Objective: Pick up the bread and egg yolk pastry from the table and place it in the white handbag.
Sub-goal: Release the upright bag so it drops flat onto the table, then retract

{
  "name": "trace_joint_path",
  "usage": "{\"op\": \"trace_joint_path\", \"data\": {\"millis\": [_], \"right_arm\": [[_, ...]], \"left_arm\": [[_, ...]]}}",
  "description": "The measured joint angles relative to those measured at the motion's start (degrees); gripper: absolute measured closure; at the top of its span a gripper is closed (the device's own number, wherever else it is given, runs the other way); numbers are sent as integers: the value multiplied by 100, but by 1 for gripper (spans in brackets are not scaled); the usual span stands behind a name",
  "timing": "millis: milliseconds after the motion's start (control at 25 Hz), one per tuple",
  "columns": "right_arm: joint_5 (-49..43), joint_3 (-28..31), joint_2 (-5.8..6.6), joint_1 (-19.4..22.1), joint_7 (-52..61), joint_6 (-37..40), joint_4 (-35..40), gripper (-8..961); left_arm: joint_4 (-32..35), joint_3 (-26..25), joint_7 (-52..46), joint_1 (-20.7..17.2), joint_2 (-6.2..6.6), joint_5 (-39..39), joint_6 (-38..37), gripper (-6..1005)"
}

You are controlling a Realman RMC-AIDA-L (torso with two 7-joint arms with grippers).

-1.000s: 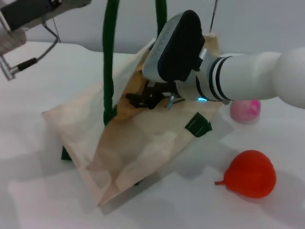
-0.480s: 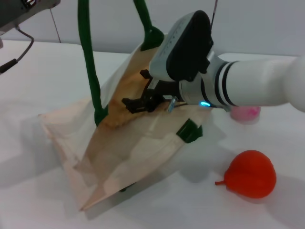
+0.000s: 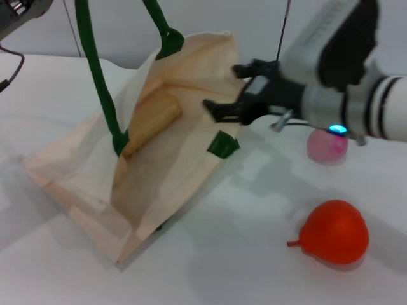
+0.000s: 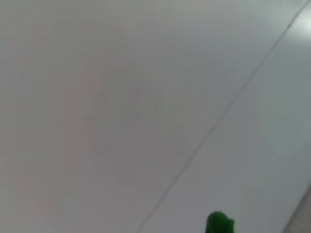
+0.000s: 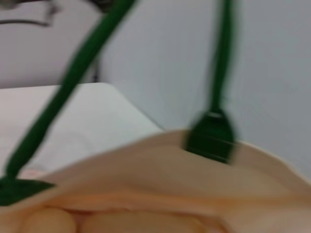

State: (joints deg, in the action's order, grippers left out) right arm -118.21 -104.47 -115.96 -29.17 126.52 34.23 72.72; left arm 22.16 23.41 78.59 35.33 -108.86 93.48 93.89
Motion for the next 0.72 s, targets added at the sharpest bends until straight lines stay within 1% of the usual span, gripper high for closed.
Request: {"op": "trace_joint_path", "data": {"millis": [200, 360, 440, 520, 640, 680, 720], "right_arm": [[66, 589, 0, 408, -18, 162, 124, 66], [666, 861, 0, 781, -489, 124, 373, 68], [1333, 1030, -8, 951, -1051, 143, 428, 68], [2044, 1176, -8, 1095, -1644, 178, 419, 68], [3267, 1360, -8, 1269, -2710, 287, 273, 69], [3626, 1412, -9, 1312, -3055, 359, 195, 69], [4147, 1497, -10, 1339, -3523, 541, 52, 70]], "left_arm": [[-8, 55, 194, 8, 0, -106, -285, 873], [-55, 67, 287, 83, -27, -319, -584, 872], [-74, 67, 380, 142, -54, -510, -760, 872], [-77, 68, 489, 197, -90, -704, -962, 843], [-50, 68, 704, 252, -202, -1021, -1545, 798], [-31, 32, 970, 233, -302, -1075, -1882, 784], [-31, 32, 970, 233, -302, -1075, -1882, 769]]}}
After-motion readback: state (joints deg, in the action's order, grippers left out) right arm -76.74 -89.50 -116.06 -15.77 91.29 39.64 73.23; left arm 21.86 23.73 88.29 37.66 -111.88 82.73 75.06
